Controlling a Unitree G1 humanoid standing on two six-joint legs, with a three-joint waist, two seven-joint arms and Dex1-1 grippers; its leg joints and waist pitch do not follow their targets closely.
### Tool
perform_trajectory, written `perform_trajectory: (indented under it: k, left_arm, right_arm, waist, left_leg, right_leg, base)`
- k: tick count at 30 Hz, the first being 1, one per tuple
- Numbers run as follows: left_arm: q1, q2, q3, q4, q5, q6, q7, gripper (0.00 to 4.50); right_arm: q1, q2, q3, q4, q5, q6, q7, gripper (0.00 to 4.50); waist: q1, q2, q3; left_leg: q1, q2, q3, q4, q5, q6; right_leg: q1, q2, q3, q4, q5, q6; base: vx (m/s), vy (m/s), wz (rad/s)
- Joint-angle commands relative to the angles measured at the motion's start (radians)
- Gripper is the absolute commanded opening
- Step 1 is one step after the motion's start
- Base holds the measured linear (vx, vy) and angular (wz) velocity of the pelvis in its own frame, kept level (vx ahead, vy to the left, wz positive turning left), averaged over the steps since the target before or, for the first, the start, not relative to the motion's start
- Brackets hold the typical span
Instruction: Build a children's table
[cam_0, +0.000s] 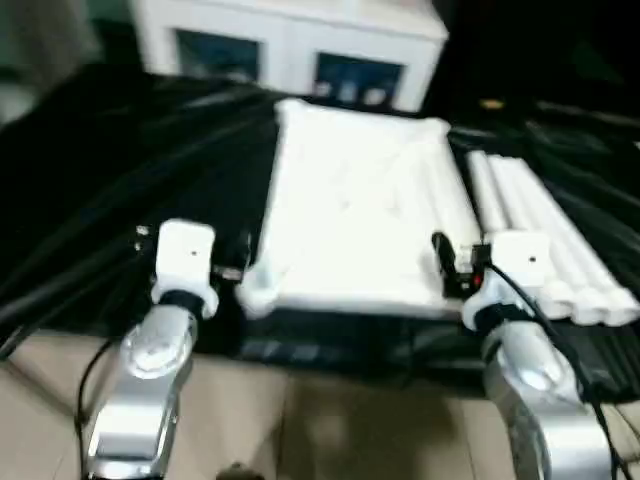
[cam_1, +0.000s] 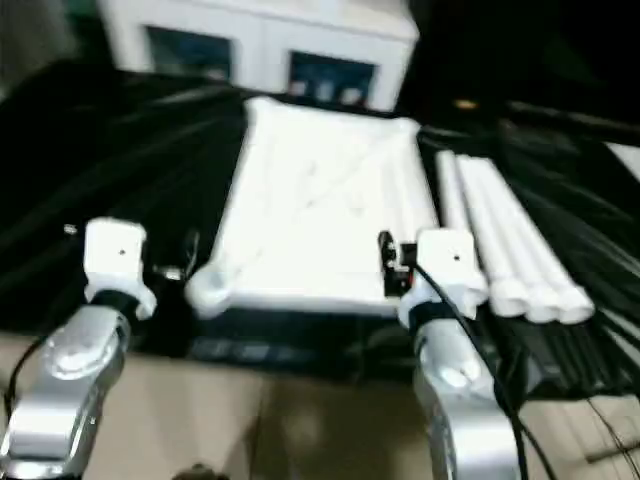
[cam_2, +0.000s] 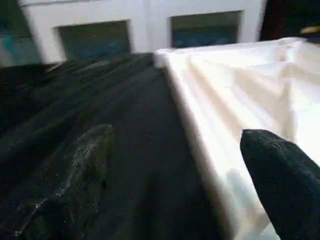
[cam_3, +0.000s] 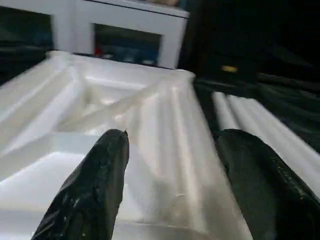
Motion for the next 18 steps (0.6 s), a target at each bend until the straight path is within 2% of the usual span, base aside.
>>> perform_trajectory:
  k: [1, 2, 3, 4, 5, 6, 7, 8, 9, 10, 11, 12, 13, 14, 15, 16, 17, 18]
  left_arm:
    - [-0.002, -0.012, -0.03, -0.013, -0.004, 0.004, -0.004, 4.5]
    - [-0.001, -0.012, -0.031, -0.015, -0.005, 0.004, -0.005, 4.5]
    - [-0.001, -0.013, -0.031, -0.016, -0.009, -0.001, -0.008, 4.5]
    - [0.0, -0.012, -0.041, -0.022, -0.025, -0.005, -0.031, 4.5]
    - [0.0, -0.012, -0.045, -0.023, -0.033, 0.0, -0.044, 4.5]
    - [-0.002, -0.009, -0.056, -0.024, -0.051, 0.017, -0.077, 4.5]
    - [-0.002, -0.008, -0.06, -0.025, -0.057, 0.022, -0.087, 4.5]
    - [-0.006, 0.006, -0.084, -0.023, -0.064, 0.029, -0.13, 4.5]
    - [-0.02, 0.032, -0.127, -0.005, -0.05, 0.037, -0.178, 4.5]
    - [-0.044, 0.067, -0.183, 0.025, -0.028, 0.027, -0.237, 4.5]
    - [-0.051, 0.075, -0.195, 0.034, -0.023, 0.02, -0.253, 4.5]
    - [-0.062, 0.085, -0.212, 0.048, -0.017, 0.007, -0.272, 4.5]
    - [-0.119, 0.105, -0.258, 0.11, -0.016, -0.035, -0.359, 4.5]
    - [-0.119, 0.105, -0.258, 0.11, -0.016, -0.035, -0.359, 4.5]
    - [-0.14, 0.11, -0.269, 0.131, -0.018, -0.047, -0.383, 4.5]
    - [-0.196, 0.109, -0.287, 0.196, -0.016, -0.113, -0.431, 4.5]
    - [-0.204, 0.109, -0.289, 0.206, -0.016, -0.123, -0.437, 4.5]
    - [-0.216, 0.11, -0.293, 0.219, -0.015, -0.138, -0.447, 4.5]
  right_arm:
    - [0.01, -0.024, -0.021, -0.016, -0.017, 0.006, 0.004, 3.1]
    - [0.01, -0.03, -0.019, -0.017, -0.019, 0.007, 0.008, 3.1]
    - [0.01, -0.032, -0.018, -0.018, -0.019, 0.007, 0.013, 3.1]
    - [0.009, -0.046, -0.011, -0.017, -0.015, 0.003, 0.036, 3.1]
    - [0.009, -0.052, -0.008, -0.015, -0.015, -0.002, 0.043, 3.1]
    - [0.01, -0.073, 0.002, -0.009, -0.022, -0.018, 0.061, 3.1]
    - [0.01, -0.081, 0.005, -0.007, -0.026, -0.025, 0.067, 3.1]
    - [0.011, -0.11, 0.014, 0.005, -0.037, -0.057, 0.089, 3.1]
    - [0.015, -0.147, 0.01, 0.016, -0.02, -0.098, 0.144, 3.1]
    - [0.018, -0.194, -0.001, 0.023, 0.022, -0.123, 0.225, 3.1]
    - [0.019, -0.205, -0.005, 0.024, 0.036, -0.122, 0.248, 3.1]
    - [0.019, -0.22, -0.012, 0.022, 0.058, -0.116, 0.279, 3.1]
    - [0.02, -0.292, -0.029, 0.013, 0.121, -0.088, 0.397, 3.1]
    - [0.02, -0.292, -0.029, 0.013, 0.121, -0.088, 0.397, 3.1]
    - [0.02, -0.314, -0.033, 0.011, 0.141, -0.076, 0.434, 3.1]
    - [0.021, -0.364, -0.041, 0.008, 0.169, -0.059, 0.503, 3.1]
    - [0.02, -0.371, -0.042, 0.008, 0.173, -0.057, 0.512, 3.1]
    - [0.023, -0.384, -0.041, 0.009, 0.177, -0.06, 0.528, 3.1]
  waist:
    - [-0.005, -0.006, -0.029]
    - [0.02, -0.06, -0.035]
    - [0.036, -0.049, -0.031]
    - [0.046, -0.04, -0.039]
    - [0.045, -0.043, -0.034]
    - [0.047, -0.03, -0.032]
    - [0.042, -0.011, -0.04]
    - [0.043, 0.012, -0.047]
    - [0.024, 0.011, -0.055]
    - [0.029, 0.018, -0.067]
    - [0.029, 0.018, -0.062]
    - [0.028, 0.014, -0.056]
    - [0.031, 0.012, -0.048]
    - [0.038, 0.01, -0.044]
    - [0.035, 0.007, -0.039]
    - [0.033, 0.004, -0.029]
    - [0.034, 0.003, -0.028]
    - [0.031, -0.001, -0.026]
  left_leg:
    - [0.03, 0.098, -0.013, -0.139, -0.173, 0.357]
    - [-0.01, 0.015, 0.042, -0.042, -0.289, 0.225]
    - [0.0, 0.006, 0.036, 0.039, -0.227, 0.171]
    - [-0.032, 0.025, 0.004, 0.058, -0.097, 0.089]
    - [-0.043, 0.028, -0.004, 0.045, -0.048, 0.067]
    - [-0.039, 0.043, -0.008, -0.006, 0.042, 0.031]
    - [-0.008, 0.066, 0.001, -0.074, 0.156, 0.01]
    - [0.016, 0.096, -0.005, -0.095, 0.175, 0.026]
    - [0.028, 0.117, -0.01, -0.08, 0.283, 0.031]
    - [0.048, 0.119, -0.015, -0.06, 0.416, 0.03]
    - [0.045, 0.112, -0.01, -0.059, 0.425, 0.026]
    - [0.037, 0.111, -0.006, -0.065, 0.389, 0.018]
    - [0.029, 0.112, -0.001, -0.081, 0.23, 0.009]
    - [0.032, 0.119, 0.004, -0.091, 0.065, 0.004]
    - [0.03, 0.123, 0.008, -0.097, 0.002, -0.001]
    - [0.027, 0.125, 0.014, -0.109, -0.112, -0.001]
    - [0.035, 0.128, 0.017, -0.112, -0.169, -0.005]
    - [0.037, 0.13, 0.023, -0.113, -0.217, -0.006]
  right_leg:
    - [0.013, -0.04, 0.04, -0.121, 0.217, -0.01]
    - [0.08, -0.126, 0.145, -0.26, -0.106, 0.049]
    - [0.098, -0.201, 0.186, -0.299, -0.335, 0.03]
    - [0.141, -0.216, 0.198, -0.287, -0.426, -0.051]
    - [0.146, -0.202, 0.19, -0.276, -0.36, -0.079]
    - [0.145, -0.16, 0.149, -0.25, -0.158, -0.147]
    - [0.11, -0.097, 0.098, -0.213, 0.099, -0.178]
    - [0.088, -0.087, 0.078, -0.191, 0.216, -0.177]
    - [0.072, -0.064, 0.063, -0.159, 0.417, -0.178]
    - [0.058, -0.063, 0.06, -0.15, 0.539, -0.193]
    - [0.056, -0.063, 0.059, -0.154, 0.542, -0.197]
    - [0.062, -0.07, 0.061, -0.161, 0.521, -0.206]
    - [0.073, -0.084, 0.062, -0.178, 0.425, -0.224]
    - [0.074, -0.094, 0.067, -0.188, 0.316, -0.237]
    - [0.073, -0.101, 0.068, -0.194, 0.273, -0.25]
    - [0.075, -0.107, 0.069, -0.208, 0.153, -0.259]
    - [0.07, -0.109, 0.071, -0.214, 0.084, -0.259]
    - [0.067, -0.116, 0.073, -0.221, -0.002, -0.262]
  base:
    - [0.115, -0.025, -0.04]
    - [0.085, -0.084, 0.03]
    - [0.089, -0.103, 0.07]
    - [0.089, -0.103, 0.07]
    - [0.11, -0.071, -0.04]
    - [0.099, -0.03, -0.01]
    - [0.099, -0.03, -0.01]
    - [0.097, 0.035, 0.05]
    - [0.106, 0.075, 0.04]
    - [0.106, 0.075, 0.04]
    - [0.076, 0.07, 0.08]
    - [0.018, 0.062, 0.05]
    - [0.0, 0.081, 0.09]
    - [0.0, 0.0, 0.0]
    - [0.0, 0.0, 0.0]
    - [0.0, 0.0, 0.0]
    - [-0.058, 0.023, 0.06]
    - [-0.062, 0.012, 0.09]
